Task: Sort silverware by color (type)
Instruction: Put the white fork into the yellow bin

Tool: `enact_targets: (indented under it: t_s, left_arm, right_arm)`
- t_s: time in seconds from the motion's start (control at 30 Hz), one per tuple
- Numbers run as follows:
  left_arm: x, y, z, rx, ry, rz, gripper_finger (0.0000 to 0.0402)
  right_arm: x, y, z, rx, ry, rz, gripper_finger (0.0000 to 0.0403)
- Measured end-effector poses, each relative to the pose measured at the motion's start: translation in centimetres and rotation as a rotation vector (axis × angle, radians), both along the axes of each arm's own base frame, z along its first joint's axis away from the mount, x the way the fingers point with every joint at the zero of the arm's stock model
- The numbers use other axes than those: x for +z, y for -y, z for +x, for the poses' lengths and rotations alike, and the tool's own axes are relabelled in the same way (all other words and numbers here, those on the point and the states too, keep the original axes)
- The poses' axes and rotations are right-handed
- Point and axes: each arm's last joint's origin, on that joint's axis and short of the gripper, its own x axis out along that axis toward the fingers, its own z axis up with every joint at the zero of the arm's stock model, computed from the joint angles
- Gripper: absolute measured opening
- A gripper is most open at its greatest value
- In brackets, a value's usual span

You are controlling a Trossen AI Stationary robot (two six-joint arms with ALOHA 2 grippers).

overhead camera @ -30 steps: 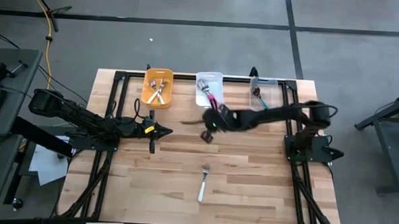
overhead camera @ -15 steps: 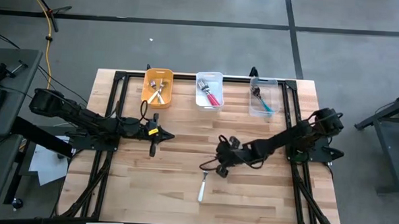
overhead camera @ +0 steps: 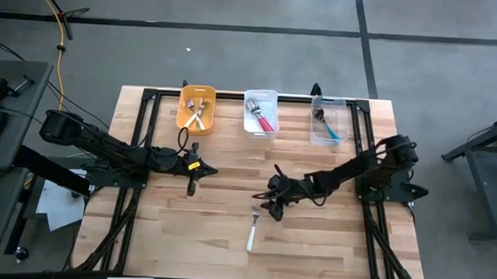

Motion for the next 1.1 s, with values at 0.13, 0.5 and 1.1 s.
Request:
enact_targets:
  t_s: [0.13,0.5,1.1]
  left_arm:
    - [-0.1,0.0,0.0,0.0,-0.003,0.001,0.0]
    - [0.0,0.0,0.0,-0.002,0.004,0.008,0.0001]
    - [0.0,0.0,0.0,0.002,0.006,0.008,0.0001]
  right_arm:
    - [-1.3,0.0,0.5,0.031,0.01,0.027,0.0201]
    - [-2.4,-0.4,1.3,0.08,0.081,0.051,0.0146]
    - [-1.4,-0.5,2.1,0.103,0.184,-0.011,0.0006]
